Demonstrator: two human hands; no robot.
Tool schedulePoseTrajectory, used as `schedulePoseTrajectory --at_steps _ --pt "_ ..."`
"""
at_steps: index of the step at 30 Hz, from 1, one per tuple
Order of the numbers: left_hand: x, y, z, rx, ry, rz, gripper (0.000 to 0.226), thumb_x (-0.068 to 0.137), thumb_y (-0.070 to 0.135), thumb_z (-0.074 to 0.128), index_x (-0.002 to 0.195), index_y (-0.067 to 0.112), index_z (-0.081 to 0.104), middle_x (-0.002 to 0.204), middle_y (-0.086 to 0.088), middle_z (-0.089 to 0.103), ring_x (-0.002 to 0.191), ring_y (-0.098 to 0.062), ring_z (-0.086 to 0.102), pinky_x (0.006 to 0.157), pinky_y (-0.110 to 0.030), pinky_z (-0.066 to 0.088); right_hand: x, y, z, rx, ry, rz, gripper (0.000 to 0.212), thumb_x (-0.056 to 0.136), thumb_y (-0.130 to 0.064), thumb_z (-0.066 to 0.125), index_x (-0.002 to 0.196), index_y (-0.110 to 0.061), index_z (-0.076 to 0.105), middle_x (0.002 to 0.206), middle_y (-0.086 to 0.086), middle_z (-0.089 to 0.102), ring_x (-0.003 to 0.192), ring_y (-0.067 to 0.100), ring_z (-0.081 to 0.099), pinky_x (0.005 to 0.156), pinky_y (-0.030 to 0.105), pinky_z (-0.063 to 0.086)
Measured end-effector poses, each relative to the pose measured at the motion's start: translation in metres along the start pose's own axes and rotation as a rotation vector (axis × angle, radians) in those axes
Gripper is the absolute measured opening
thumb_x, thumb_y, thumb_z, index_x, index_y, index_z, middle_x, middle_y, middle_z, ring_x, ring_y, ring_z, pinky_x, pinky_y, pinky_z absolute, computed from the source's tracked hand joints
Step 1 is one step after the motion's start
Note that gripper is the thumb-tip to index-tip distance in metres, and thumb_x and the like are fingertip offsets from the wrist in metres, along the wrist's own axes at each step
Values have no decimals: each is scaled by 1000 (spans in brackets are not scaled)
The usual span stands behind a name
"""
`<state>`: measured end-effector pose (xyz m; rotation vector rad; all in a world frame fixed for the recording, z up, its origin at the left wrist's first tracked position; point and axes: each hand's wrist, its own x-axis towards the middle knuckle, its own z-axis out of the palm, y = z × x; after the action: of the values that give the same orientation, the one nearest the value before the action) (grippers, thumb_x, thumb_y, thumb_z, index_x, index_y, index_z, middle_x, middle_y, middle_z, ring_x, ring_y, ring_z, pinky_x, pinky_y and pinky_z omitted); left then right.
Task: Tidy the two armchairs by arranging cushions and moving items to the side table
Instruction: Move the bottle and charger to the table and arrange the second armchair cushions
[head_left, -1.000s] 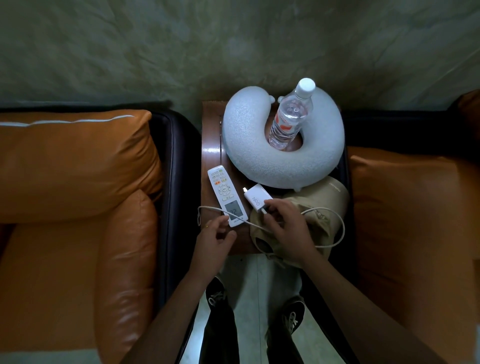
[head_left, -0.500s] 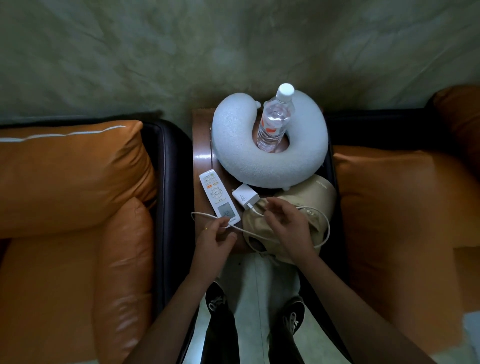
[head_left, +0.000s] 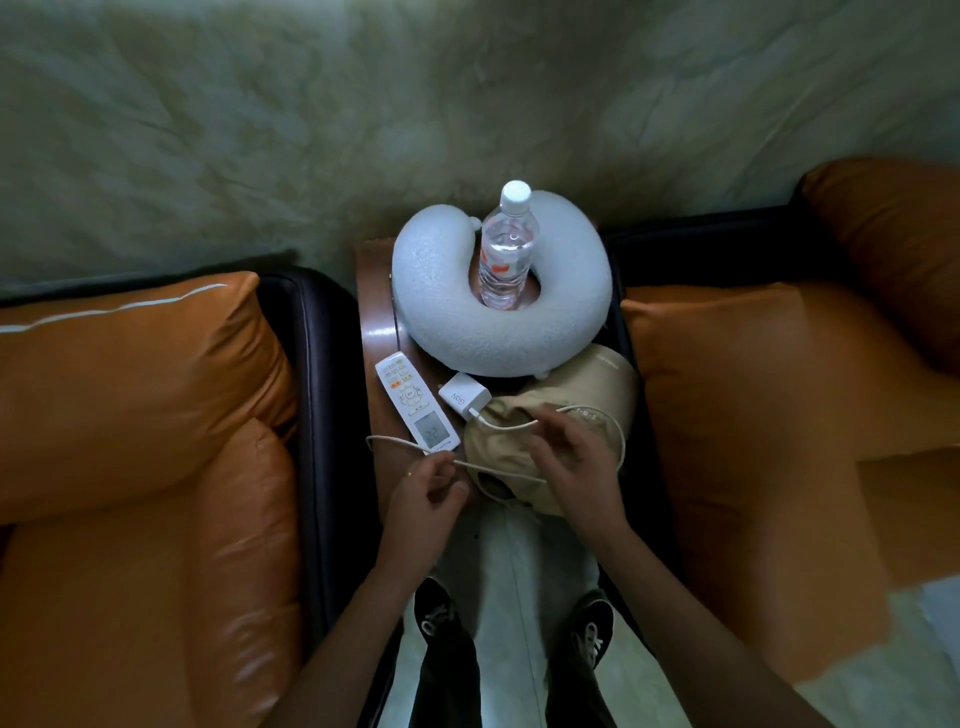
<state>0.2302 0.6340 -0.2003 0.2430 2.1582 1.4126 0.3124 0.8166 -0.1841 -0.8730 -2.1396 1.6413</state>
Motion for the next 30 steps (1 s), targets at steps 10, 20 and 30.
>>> schedulePoseTrajectory --at_steps 10,20,30 --pt "-42 56 64 100 -157 43 26 91 9 69 114 22 68 105 5 72 97 -4 68 89 -38 57 -66 -23 -91 6 -79 234 25 95 -15 67 119 -22 71 93 6 73 89 24 68 86 47 55" --pt "-120 120 240 291 -279 119 28 99 17 60 120 35 60 124 12 59 104 13 55 82 -12 47 -147 37 -341 -7 81 226 21 97 -28 63 111 -41 70 86 -22 69 80 4 66 67 18 50" --pt "-170 167 360 272 -75 126 30 98 15 61 125 27 59 128 4 50 111 -20 58 94 -43 52 -157 87 -513 -100 36 265 20 97 -20 64 112 -32 71 81 -1 69 78 20 65 68 30 51"
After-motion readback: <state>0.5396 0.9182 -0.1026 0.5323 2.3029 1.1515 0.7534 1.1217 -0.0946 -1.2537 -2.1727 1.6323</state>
